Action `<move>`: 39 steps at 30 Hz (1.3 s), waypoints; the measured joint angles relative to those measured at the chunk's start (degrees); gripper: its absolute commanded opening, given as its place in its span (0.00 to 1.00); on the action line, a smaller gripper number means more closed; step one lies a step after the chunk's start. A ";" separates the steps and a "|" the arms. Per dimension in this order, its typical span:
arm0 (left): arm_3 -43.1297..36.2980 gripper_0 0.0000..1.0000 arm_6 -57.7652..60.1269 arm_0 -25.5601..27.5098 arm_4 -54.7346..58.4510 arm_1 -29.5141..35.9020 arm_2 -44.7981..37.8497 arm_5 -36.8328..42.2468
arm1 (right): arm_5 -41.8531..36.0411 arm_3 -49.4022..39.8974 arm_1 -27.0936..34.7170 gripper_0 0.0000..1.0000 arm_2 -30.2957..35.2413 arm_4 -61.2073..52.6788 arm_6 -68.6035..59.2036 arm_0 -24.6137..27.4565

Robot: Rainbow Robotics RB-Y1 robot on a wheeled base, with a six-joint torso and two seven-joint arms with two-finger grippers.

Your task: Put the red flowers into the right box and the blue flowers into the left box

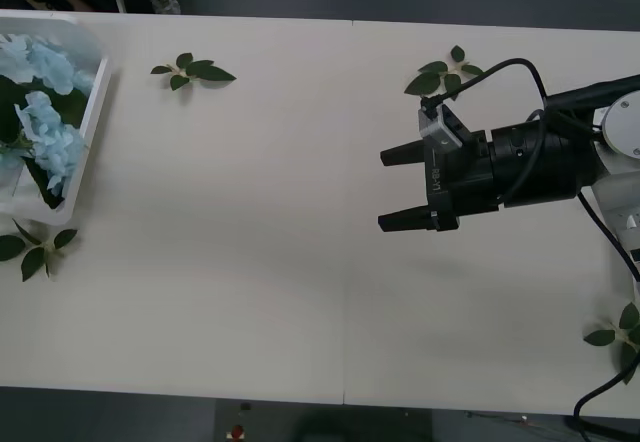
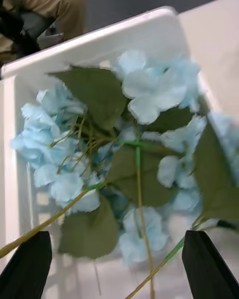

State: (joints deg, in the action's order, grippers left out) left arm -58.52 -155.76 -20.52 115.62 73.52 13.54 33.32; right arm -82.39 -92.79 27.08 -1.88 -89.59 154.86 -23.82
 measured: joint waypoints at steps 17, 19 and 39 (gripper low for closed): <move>-31.45 0.76 0.07 14.20 -20.63 -19.73 -31.00 10.20 | 0.00 0.01 0.15 1.00 0.00 0.00 0.00 0.09; -33.62 0.76 0.40 14.20 -23.55 -24.60 -32.30 13.90 | 0.00 0.01 0.16 1.00 -0.01 0.00 0.00 0.09; -41.41 0.76 0.55 12.05 -27.04 -54.92 -33.71 49.60 | 0.00 0.01 0.18 1.00 -0.01 0.00 0.00 0.13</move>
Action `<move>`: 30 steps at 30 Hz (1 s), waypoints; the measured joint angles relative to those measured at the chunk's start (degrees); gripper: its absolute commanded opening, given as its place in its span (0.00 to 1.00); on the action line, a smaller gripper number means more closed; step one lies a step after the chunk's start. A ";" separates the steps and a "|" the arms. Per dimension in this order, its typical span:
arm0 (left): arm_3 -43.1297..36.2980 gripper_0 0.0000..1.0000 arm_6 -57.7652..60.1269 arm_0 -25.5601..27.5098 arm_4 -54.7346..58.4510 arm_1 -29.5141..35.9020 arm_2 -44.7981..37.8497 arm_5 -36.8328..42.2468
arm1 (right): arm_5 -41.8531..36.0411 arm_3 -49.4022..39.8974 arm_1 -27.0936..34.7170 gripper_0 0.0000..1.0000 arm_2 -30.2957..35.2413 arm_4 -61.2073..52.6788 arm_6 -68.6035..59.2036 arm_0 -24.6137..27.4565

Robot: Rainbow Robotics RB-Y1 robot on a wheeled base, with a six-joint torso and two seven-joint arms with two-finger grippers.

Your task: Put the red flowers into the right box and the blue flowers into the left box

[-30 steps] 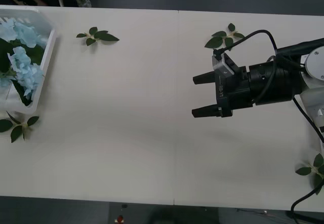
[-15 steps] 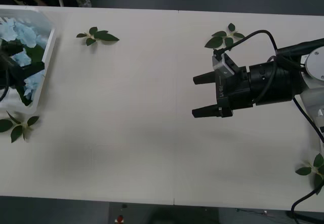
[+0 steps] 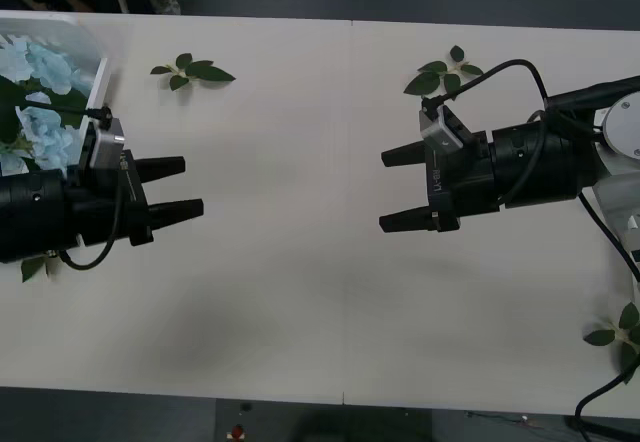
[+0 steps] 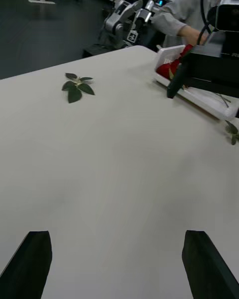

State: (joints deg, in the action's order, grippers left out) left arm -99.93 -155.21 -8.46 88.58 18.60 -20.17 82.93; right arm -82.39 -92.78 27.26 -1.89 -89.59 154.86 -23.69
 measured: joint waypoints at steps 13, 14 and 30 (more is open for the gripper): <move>-0.07 0.76 0.00 1.35 13.09 18.27 9.80 -2.90 | 0.00 0.00 0.00 1.00 0.00 0.00 0.00 0.03; -0.07 0.76 0.00 1.36 13.12 19.19 10.72 -3.81 | 0.00 0.00 0.00 1.00 0.00 0.00 0.00 0.03; -0.07 0.76 -0.01 1.36 18.73 25.40 21.60 -14.47 | 0.00 0.00 0.00 1.00 0.00 0.00 0.00 0.03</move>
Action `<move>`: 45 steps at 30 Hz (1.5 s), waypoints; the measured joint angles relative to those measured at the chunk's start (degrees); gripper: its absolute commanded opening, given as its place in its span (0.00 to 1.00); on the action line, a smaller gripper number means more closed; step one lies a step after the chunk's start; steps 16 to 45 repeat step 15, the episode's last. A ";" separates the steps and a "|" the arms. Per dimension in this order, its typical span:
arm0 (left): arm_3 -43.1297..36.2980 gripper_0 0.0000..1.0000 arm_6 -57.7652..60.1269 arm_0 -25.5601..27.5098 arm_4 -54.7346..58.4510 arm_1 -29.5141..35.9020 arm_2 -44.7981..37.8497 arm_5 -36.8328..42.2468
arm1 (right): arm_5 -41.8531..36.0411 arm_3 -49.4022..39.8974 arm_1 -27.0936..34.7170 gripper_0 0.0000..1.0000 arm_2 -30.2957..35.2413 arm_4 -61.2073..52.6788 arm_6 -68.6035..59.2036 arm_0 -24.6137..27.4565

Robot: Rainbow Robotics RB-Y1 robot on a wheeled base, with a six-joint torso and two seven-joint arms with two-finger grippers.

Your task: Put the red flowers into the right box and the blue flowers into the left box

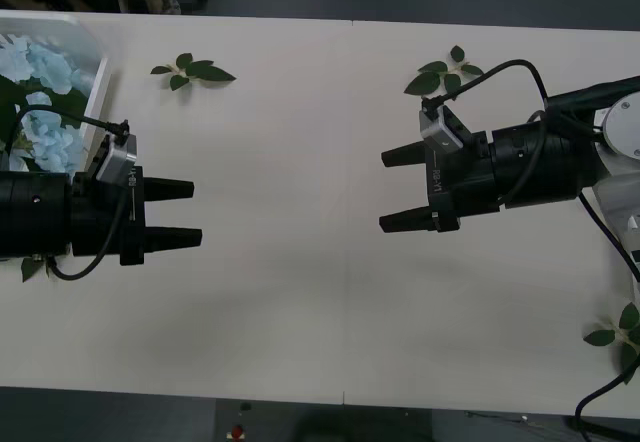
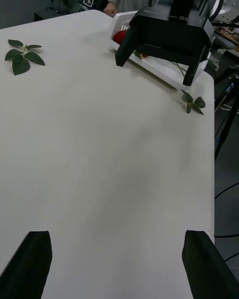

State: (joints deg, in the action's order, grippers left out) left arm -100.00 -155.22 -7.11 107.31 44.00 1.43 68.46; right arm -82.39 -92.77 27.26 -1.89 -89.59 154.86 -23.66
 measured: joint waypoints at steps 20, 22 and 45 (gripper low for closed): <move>0.99 0.76 0.00 0.00 1.24 -1.12 0.00 0.00 | 0.00 0.00 0.00 1.00 0.00 0.00 0.00 0.00; 0.99 0.76 0.00 0.00 1.24 -1.12 0.00 0.00 | 0.00 0.00 0.00 1.00 0.00 0.00 0.00 0.00; 0.99 0.76 0.00 0.00 1.24 -1.12 0.00 0.00 | 0.00 0.00 0.00 1.00 0.00 0.00 0.00 0.00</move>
